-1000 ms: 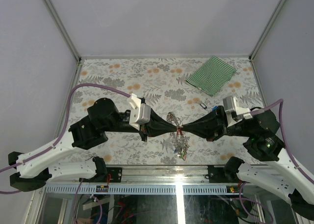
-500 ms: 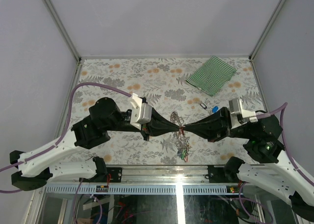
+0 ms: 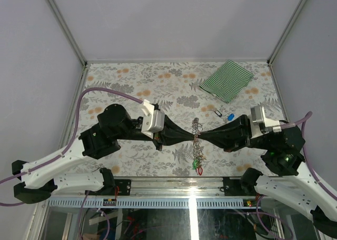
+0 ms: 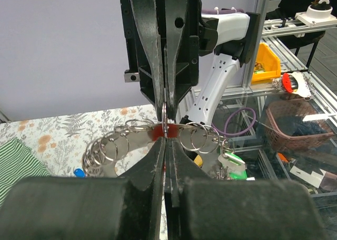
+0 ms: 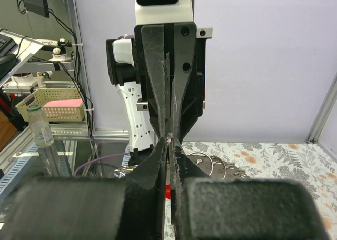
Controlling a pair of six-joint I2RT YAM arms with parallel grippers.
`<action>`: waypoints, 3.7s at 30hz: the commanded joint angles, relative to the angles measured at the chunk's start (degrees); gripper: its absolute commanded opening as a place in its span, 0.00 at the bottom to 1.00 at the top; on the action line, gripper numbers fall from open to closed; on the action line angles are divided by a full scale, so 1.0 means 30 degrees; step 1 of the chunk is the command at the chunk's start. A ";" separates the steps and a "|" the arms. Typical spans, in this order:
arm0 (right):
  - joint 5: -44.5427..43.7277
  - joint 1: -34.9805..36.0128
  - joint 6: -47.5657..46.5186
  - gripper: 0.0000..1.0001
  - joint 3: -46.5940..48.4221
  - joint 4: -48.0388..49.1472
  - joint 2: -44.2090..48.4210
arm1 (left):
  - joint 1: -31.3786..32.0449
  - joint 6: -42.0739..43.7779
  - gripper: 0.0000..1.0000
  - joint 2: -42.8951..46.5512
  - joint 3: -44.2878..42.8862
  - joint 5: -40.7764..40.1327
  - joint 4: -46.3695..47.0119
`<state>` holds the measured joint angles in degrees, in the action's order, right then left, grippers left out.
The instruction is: Put the keys on the keyring
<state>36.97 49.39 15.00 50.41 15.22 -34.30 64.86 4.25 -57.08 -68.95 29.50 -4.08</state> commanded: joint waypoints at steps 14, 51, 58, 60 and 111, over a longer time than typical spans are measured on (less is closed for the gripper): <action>-0.1279 -0.0001 0.0216 0.00 0.0046 0.3433 0.0506 | 0.0032 -0.0405 0.06 -0.0244 0.0349 0.0041 0.0573; -0.1482 0.0003 -0.2143 0.00 0.1449 -0.1595 0.0127 | 0.0046 -0.1175 0.28 0.0978 0.1571 -0.2599 0.2361; -0.1501 -0.0005 -0.2967 0.00 0.2201 -0.3375 -0.0139 | 0.0017 -0.1551 0.29 0.1188 0.2147 -0.3094 0.2872; -0.1662 0.0002 -0.3055 0.00 0.2280 -0.3676 -0.0220 | 0.0030 -0.1656 0.29 0.1292 0.2250 -0.3548 0.2811; -1.2368 -0.0002 -0.4463 0.00 0.9285 -1.4413 -1.9632 | -1.2538 -0.7766 0.93 0.4261 0.5951 -0.9700 -0.6455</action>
<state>-1.98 49.41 1.98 73.71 -32.58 -88.42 27.59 -18.26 -45.54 -51.83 2.17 -22.06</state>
